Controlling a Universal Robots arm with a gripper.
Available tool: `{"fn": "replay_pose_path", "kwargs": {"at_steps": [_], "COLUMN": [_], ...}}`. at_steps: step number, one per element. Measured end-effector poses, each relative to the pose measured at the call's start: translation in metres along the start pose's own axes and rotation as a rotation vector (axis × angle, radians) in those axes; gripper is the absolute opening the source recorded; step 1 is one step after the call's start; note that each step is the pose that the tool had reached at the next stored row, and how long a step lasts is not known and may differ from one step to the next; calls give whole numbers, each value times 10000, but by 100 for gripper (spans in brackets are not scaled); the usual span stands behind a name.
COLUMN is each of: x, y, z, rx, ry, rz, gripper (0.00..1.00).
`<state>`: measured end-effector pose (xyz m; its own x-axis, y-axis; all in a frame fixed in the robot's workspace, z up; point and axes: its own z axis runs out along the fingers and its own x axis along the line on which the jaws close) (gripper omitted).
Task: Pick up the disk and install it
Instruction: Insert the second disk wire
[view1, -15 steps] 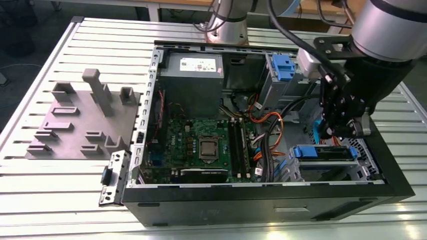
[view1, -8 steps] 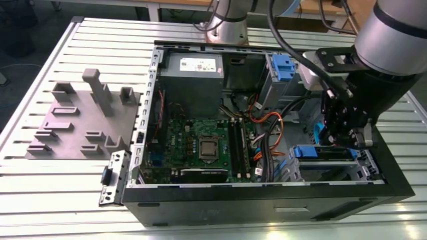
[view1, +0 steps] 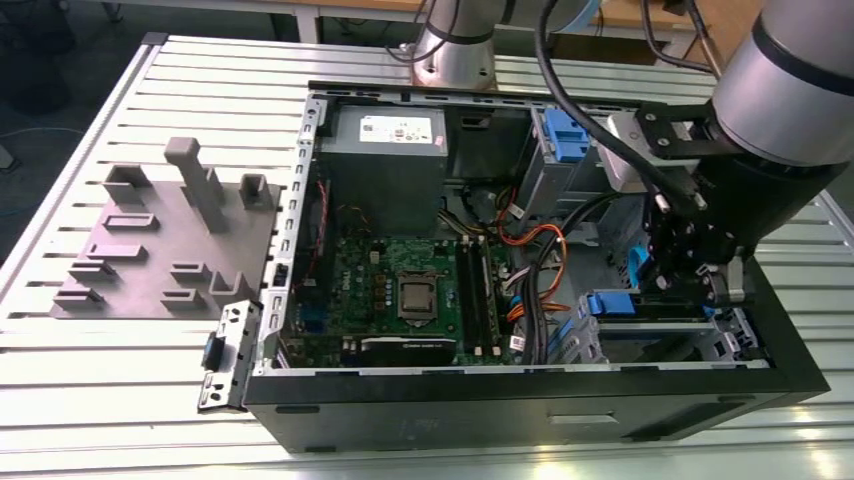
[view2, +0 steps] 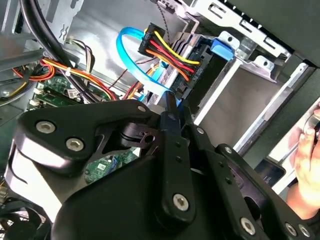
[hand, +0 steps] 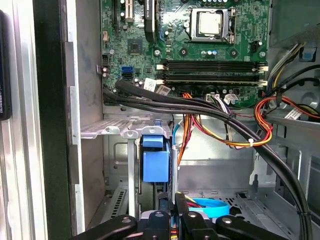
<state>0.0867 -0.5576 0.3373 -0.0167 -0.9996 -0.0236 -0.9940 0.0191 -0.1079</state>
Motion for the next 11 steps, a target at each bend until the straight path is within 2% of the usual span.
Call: {"fn": "replay_pose_path", "kwargs": {"at_steps": [11], "x": [43], "y": [-23], "z": [28], "rx": [1], "ry": [8], "rz": [63], "gripper": [16]}}
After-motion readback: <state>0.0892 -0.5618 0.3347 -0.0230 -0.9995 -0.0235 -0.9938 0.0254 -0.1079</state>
